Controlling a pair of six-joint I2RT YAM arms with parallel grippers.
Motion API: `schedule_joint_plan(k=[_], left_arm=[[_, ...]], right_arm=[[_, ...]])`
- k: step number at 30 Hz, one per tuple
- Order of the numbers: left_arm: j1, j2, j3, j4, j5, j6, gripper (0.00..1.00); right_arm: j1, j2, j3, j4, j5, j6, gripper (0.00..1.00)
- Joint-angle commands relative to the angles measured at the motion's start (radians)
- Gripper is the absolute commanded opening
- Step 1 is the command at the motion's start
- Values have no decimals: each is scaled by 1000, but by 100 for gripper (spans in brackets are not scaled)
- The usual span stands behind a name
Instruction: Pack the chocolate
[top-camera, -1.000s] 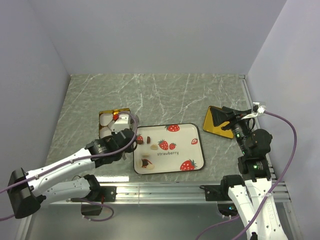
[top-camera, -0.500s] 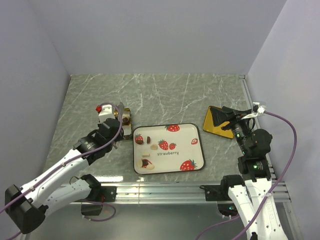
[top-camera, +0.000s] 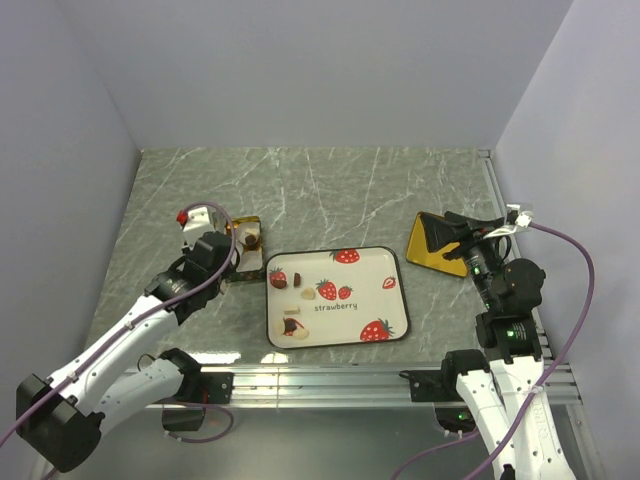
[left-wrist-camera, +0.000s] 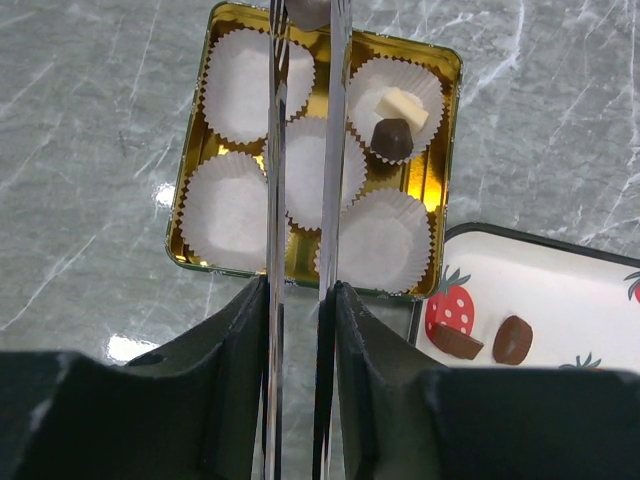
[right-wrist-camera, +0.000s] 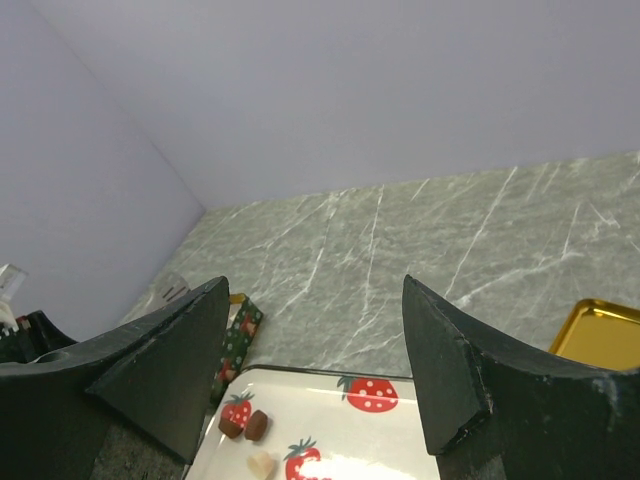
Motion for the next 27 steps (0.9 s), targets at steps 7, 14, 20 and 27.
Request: schedule_joint_plan(k=[7, 14, 20, 27], left_arm=[[4, 7, 16, -39, -49, -94, 34], [4, -35, 19, -80, -79, -132, 35], [4, -5, 25, -85, -71, -129, 40], [4, -13, 25, -79, -69, -125, 51]], right_arm=[[10, 2, -10, 45, -15, 1, 76], [18, 21, -13, 63, -26, 7, 76], [19, 9, -8, 51, -18, 4, 76], [18, 15, -10, 54, -18, 2, 76]])
